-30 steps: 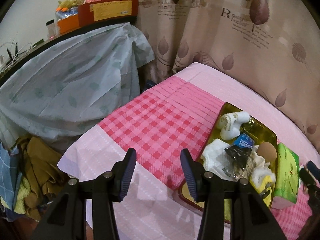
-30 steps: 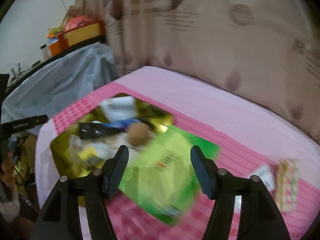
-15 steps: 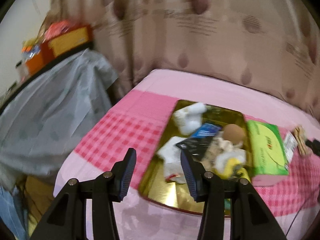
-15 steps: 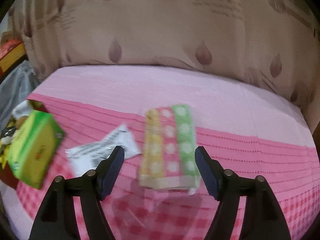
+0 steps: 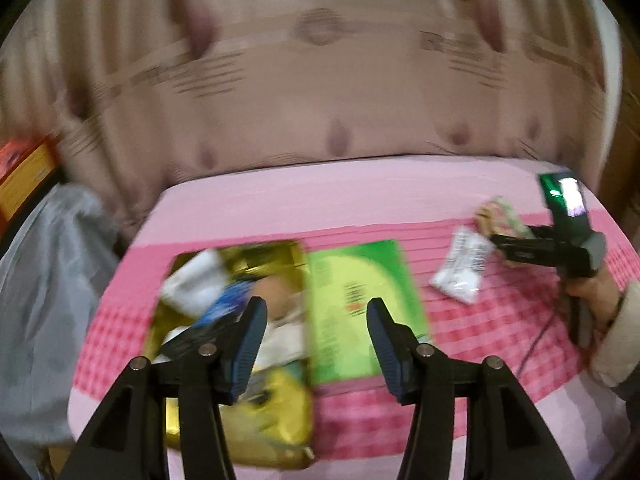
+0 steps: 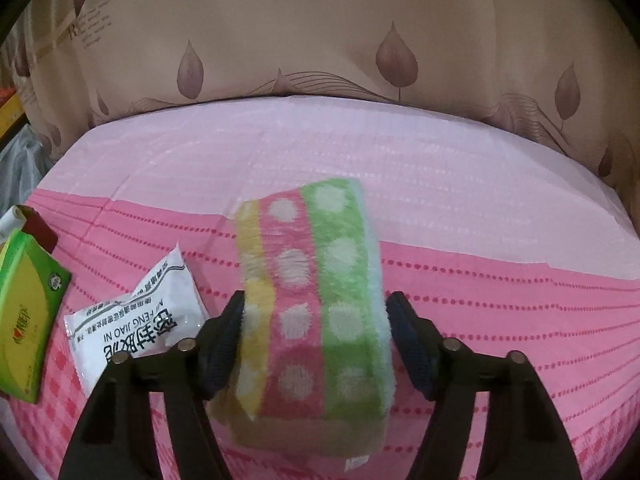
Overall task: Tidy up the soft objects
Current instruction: 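Grasp the striped towel with the right gripper while the left gripper grasps the white sachet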
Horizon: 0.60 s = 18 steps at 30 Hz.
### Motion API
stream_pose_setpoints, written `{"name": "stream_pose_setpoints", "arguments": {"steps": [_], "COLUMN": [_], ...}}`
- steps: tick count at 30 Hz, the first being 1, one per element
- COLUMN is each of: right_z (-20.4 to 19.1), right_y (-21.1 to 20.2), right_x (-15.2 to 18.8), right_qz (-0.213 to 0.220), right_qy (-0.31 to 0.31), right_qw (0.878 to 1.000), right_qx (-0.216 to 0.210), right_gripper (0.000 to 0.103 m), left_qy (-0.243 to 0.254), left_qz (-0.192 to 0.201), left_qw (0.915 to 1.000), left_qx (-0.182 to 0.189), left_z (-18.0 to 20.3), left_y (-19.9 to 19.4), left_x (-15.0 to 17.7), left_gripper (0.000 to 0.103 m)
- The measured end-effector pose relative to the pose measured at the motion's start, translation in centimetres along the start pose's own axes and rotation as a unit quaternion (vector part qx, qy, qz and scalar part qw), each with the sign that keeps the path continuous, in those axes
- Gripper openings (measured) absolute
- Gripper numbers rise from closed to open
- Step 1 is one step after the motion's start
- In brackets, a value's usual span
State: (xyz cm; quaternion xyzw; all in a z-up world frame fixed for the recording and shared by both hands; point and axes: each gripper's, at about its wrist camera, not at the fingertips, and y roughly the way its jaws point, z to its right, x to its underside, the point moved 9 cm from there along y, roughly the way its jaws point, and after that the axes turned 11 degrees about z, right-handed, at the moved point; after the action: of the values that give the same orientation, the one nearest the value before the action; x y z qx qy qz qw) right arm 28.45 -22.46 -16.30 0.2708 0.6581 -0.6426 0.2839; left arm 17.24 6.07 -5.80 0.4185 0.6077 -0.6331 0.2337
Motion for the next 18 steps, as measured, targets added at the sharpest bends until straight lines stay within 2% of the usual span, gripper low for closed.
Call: {"name": "stream_pose_setpoints", "arguments": {"steps": [3, 7, 10, 15, 18], "right_z": [-0.3, 0.6, 2.3, 4.7, 5.5], "right_y": [-0.4, -1.4, -2.7, -5.4, -6.5], "right_x": [0.2, 0.9, 2.1, 4.5, 5.5], "right_qz": [0.004, 0.007, 0.006, 0.006, 0.009], "right_qy": [-0.011, -0.006, 0.008, 0.024, 0.038], "right_qw": [1.000, 1.000, 1.000, 0.999, 0.999], "right_qx": [-0.002, 0.006, 0.016, 0.020, 0.015], "right_gripper": [0.046, 0.043, 0.043, 0.043, 0.044], "left_qy": [0.025, 0.049, 0.069, 0.103, 0.115], "left_qz": [-0.003, -0.031, -0.053, -0.094, -0.132], "left_qw": [0.9990, 0.9936, 0.9882, 0.9798, 0.9717], "left_qx": [0.038, 0.097, 0.126, 0.143, 0.159], "left_z": [3.9, 9.1, 11.9, 15.3, 16.6], "left_y": [1.6, 4.4, 6.3, 9.9, 12.0], "left_x": [-0.7, -0.8, -0.4, 0.6, 1.4], "left_gripper": [0.058, 0.058, 0.058, 0.058, 0.059]}}
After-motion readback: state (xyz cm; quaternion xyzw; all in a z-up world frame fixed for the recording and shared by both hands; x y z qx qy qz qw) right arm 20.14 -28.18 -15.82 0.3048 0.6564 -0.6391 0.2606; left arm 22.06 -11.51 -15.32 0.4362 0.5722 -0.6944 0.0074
